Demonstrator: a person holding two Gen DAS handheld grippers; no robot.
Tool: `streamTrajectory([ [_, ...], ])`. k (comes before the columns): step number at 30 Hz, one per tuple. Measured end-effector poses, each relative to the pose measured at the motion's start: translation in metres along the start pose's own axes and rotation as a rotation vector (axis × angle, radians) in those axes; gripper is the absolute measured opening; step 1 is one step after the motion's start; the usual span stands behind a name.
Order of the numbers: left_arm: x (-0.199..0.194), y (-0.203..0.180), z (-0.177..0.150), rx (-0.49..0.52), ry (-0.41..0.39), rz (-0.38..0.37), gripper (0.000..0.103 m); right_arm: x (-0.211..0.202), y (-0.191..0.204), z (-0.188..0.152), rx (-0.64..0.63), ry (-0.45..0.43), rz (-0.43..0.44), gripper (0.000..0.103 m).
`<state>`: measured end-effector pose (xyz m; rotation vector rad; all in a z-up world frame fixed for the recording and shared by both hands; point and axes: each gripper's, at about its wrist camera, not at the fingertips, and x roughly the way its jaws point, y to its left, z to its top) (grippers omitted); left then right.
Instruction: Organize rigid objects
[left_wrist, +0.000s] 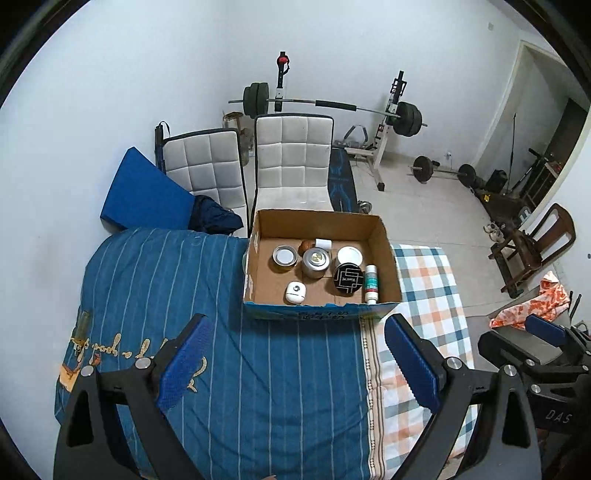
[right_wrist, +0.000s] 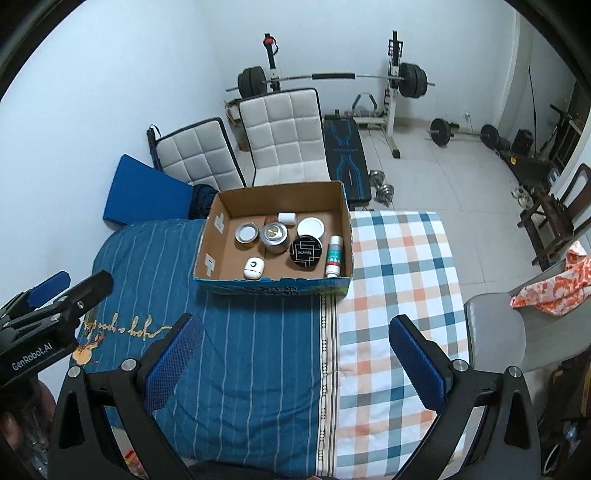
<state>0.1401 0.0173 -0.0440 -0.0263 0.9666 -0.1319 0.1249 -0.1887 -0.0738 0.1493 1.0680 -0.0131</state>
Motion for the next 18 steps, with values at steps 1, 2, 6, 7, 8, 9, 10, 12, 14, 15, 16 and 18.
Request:
streamTrajectory([
  [1, -0.003, -0.001, 0.0, 0.002, -0.007, -0.004, 0.096, -0.003, 0.001, 0.0, 0.001, -0.007, 0.0, 0.103],
  [2, -0.006, -0.002, 0.0, 0.007, -0.014, 0.003, 0.096, -0.006, 0.001, -0.001, 0.001, -0.012, -0.003, 0.103],
  [6, -0.011, -0.007, -0.003, 0.02, -0.027, 0.013, 0.096, -0.013, 0.0, -0.002, 0.008, -0.025, -0.018, 0.103],
  [7, -0.011, -0.007, -0.003, 0.02, -0.027, 0.01, 0.096, -0.015, -0.001, -0.002, 0.012, -0.028, -0.021, 0.103],
  [8, -0.012, -0.008, -0.003, 0.022, -0.028, 0.01, 0.096, -0.017, -0.001, -0.002, 0.014, -0.031, -0.024, 0.103],
  [9, -0.012, -0.009, -0.003, 0.024, -0.028, 0.014, 0.096, -0.018, -0.002, -0.002, 0.016, -0.035, -0.029, 0.103],
  [10, -0.013, -0.01, -0.003, 0.025, -0.029, 0.014, 0.096, -0.02, -0.003, -0.002, 0.017, -0.04, -0.034, 0.103],
  [12, -0.013, -0.011, -0.003, 0.024, -0.032, 0.012, 0.096, -0.023, -0.005, -0.001, 0.023, -0.048, -0.041, 0.103],
  [14, -0.014, -0.012, -0.003, 0.028, -0.034, 0.008, 0.096, -0.026, -0.006, -0.001, 0.028, -0.059, -0.053, 0.103],
  [15, -0.014, -0.012, -0.004, 0.03, -0.037, 0.008, 0.096, -0.027, -0.007, 0.0, 0.03, -0.063, -0.06, 0.103],
  [16, -0.015, -0.012, -0.004, 0.032, -0.039, 0.007, 0.096, -0.029, -0.008, 0.0, 0.033, -0.068, -0.064, 0.103],
  [18, -0.015, -0.013, -0.004, 0.037, -0.042, 0.002, 0.096, -0.031, -0.009, 0.001, 0.037, -0.077, -0.071, 0.103],
])
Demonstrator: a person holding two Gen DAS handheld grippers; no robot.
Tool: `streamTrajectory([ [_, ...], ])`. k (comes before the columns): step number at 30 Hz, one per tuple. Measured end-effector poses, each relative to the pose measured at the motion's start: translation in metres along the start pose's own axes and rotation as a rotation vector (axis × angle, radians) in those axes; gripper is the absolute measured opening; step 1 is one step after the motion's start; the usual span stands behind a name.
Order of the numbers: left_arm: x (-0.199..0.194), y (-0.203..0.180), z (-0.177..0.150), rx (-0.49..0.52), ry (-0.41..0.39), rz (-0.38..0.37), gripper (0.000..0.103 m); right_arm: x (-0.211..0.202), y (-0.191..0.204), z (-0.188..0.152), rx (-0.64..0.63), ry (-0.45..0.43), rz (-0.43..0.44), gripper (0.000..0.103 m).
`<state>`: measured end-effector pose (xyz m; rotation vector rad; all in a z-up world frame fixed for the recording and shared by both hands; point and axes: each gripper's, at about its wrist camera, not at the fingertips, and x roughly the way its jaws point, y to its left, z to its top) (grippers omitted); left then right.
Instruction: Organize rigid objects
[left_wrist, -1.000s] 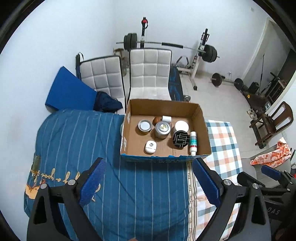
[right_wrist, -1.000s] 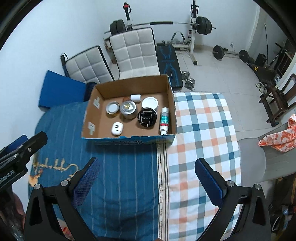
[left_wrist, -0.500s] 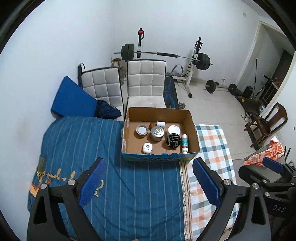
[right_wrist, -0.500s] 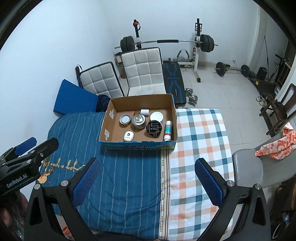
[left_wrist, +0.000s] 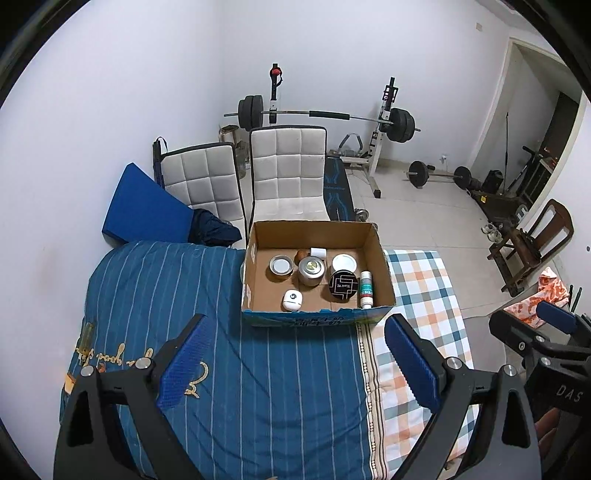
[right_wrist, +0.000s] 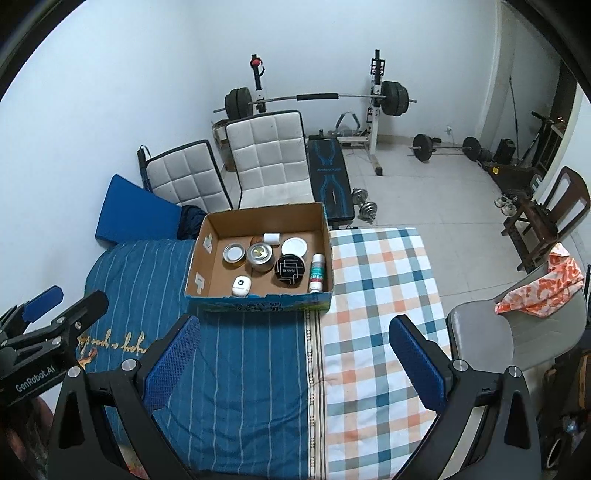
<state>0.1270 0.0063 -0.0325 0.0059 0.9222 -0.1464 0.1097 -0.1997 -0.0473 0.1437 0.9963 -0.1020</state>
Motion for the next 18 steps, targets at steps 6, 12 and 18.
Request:
streamTrajectory([
  [6, -0.005, -0.001, 0.001, 0.004, -0.002, 0.004, 0.096, -0.004, -0.001, 0.002, 0.003, -0.016, -0.012, 0.103],
  [12, -0.008, 0.0, 0.004, -0.001, -0.016, 0.01, 0.096, -0.008, -0.004, 0.004, 0.028, -0.019, -0.027, 0.103],
  [18, -0.009, 0.0, 0.006, 0.001, -0.021, 0.013, 0.096, -0.012, -0.004, 0.004, 0.028, -0.029, -0.05, 0.103],
])
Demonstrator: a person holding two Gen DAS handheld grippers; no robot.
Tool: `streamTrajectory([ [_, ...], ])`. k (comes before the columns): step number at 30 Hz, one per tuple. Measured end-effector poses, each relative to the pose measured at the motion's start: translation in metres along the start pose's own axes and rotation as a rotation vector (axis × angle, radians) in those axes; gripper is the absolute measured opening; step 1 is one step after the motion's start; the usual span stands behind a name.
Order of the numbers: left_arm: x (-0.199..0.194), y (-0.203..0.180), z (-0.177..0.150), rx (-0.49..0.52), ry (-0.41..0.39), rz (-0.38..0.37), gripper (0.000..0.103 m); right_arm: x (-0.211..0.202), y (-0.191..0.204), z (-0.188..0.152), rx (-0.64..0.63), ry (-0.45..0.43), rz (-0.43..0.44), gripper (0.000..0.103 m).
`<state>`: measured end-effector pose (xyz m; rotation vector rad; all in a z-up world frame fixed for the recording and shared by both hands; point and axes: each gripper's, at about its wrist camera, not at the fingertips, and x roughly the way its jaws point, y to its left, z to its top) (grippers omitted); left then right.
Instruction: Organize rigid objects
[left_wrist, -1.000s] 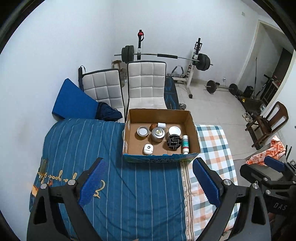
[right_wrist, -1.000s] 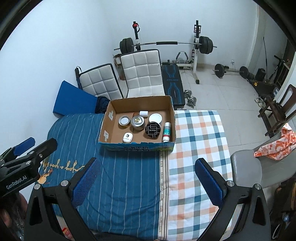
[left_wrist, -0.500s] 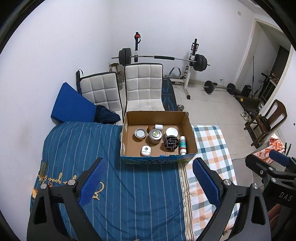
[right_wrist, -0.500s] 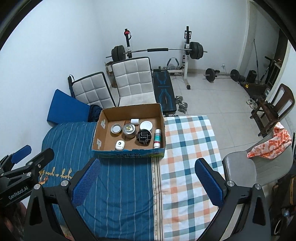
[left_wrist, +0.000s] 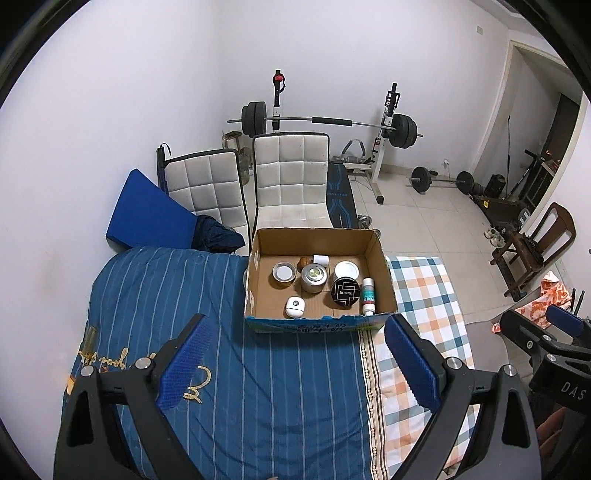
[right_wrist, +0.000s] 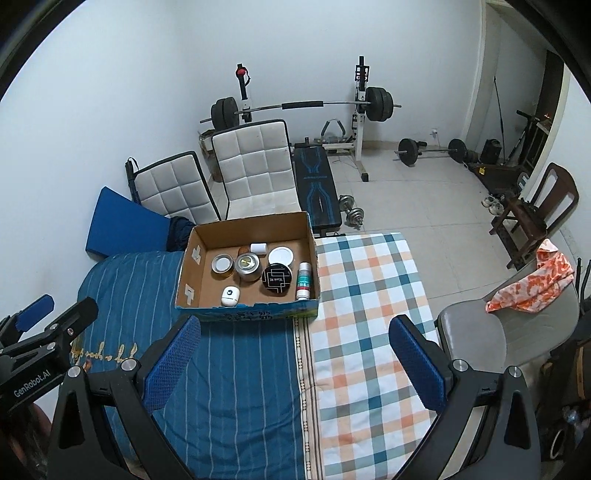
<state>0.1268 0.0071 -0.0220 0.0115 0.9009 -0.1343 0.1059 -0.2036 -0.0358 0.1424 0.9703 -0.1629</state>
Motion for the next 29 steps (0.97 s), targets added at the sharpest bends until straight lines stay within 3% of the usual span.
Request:
streamTrajectory([
  [16, 0.001, 0.002, 0.004, 0.002, -0.017, 0.007, 0.096, -0.007, 0.004, 0.0, -0.011, -0.029, -0.022, 0.103],
  [18, 0.002, 0.004, 0.006, -0.002, -0.019, 0.011, 0.103, -0.007, 0.005, 0.0, -0.014, -0.029, -0.025, 0.103],
  [23, 0.005, 0.008, 0.008, -0.003, -0.018, 0.009, 0.103, -0.009, 0.007, 0.002, -0.017, -0.03, -0.026, 0.103],
  [29, -0.002, 0.01, 0.005, -0.009, -0.063, -0.004, 0.103, -0.01, 0.009, 0.003, -0.022, -0.025, -0.025, 0.103],
])
